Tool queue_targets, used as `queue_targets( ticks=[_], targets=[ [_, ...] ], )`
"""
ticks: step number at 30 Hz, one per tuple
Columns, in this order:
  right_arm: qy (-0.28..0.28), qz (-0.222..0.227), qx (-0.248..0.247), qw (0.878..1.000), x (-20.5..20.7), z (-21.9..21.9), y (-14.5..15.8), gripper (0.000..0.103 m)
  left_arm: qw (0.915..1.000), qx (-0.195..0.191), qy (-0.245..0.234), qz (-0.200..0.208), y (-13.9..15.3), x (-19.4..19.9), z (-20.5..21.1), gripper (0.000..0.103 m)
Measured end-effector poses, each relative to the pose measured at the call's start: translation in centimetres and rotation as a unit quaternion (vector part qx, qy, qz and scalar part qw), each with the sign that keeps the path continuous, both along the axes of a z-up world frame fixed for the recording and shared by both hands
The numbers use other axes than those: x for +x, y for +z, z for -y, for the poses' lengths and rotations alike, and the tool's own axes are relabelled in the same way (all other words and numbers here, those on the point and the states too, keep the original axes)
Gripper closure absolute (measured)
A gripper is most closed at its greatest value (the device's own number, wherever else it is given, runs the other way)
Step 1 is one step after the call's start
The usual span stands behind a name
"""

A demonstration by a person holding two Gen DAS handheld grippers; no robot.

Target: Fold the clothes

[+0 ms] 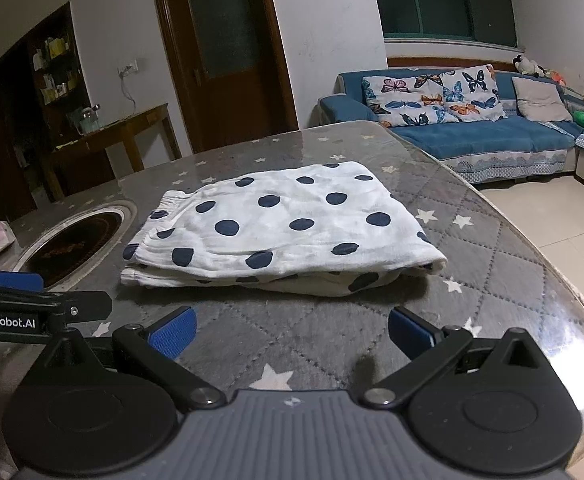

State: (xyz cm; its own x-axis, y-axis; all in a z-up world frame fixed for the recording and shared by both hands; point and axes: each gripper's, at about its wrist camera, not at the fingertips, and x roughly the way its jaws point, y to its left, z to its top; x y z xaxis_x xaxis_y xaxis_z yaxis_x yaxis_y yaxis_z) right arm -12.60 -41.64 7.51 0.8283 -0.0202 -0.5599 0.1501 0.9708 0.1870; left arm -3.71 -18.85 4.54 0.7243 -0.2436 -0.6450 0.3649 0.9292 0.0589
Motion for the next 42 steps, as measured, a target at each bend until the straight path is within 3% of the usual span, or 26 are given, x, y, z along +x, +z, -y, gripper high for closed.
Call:
queue_targets(
  ticks=[25, 42],
  targets=[
    [0.003, 0.025, 0.002, 1.0, -2.1, -0.9, 1.1, 0.0, 0.9997, -0.005, -0.009, 0.023, 1.0, -2.8, -0.6, 0.0],
    [0.002, 0.02, 0.004, 1.0, -1.4, -0.9, 1.1, 0.0, 0.9997, -0.005, -0.013, 0.019, 0.9, -2.2, -0.4, 0.0]
  ],
)
